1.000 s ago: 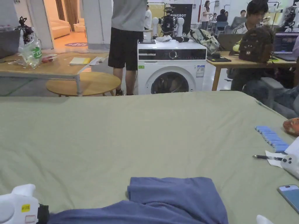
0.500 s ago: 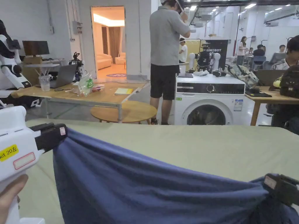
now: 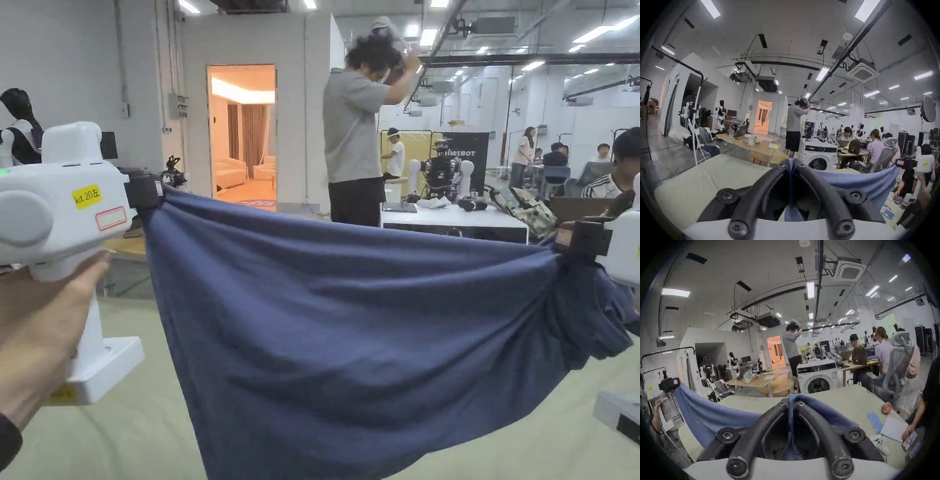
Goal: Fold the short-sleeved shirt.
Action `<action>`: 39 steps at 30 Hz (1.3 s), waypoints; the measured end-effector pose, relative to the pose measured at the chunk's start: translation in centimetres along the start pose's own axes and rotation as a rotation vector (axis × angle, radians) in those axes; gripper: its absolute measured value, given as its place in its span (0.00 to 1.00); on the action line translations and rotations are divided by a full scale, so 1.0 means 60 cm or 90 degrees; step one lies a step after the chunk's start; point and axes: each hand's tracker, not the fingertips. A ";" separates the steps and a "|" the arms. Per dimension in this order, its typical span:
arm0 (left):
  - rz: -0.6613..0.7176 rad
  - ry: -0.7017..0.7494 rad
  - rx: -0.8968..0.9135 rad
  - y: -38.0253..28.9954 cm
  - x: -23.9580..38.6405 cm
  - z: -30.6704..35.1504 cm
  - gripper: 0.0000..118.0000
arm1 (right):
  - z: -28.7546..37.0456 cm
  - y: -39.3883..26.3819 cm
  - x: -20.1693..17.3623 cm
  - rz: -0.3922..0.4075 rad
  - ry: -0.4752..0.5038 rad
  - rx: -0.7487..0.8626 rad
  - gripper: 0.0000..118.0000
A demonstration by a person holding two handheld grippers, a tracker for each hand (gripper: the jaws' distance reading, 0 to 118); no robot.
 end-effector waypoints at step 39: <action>0.065 -0.043 -0.322 -0.436 -0.087 0.157 0.00 | 0.085 -0.488 0.102 -0.172 -0.098 -0.254 0.00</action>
